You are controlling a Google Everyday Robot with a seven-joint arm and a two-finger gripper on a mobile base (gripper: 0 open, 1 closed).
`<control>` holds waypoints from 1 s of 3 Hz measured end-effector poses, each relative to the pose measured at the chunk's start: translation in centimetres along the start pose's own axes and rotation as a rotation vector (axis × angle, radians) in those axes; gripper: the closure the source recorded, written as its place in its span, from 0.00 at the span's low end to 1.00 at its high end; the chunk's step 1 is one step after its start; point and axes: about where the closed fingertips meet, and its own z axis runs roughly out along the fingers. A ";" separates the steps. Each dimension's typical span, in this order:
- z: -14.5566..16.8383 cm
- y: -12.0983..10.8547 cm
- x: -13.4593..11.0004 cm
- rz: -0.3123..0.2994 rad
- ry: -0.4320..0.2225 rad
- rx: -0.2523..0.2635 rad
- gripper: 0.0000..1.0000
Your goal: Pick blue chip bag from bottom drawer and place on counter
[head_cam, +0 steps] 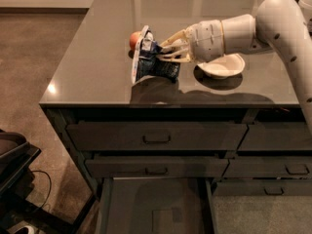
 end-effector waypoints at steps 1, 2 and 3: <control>0.0 0.0 0.0 0.000 0.000 0.000 0.12; 0.0 0.0 0.0 0.000 0.000 0.000 0.00; 0.0 0.0 0.0 0.000 0.000 0.000 0.00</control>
Offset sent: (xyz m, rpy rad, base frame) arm 0.0000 0.0000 0.0000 0.0000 0.0000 0.0001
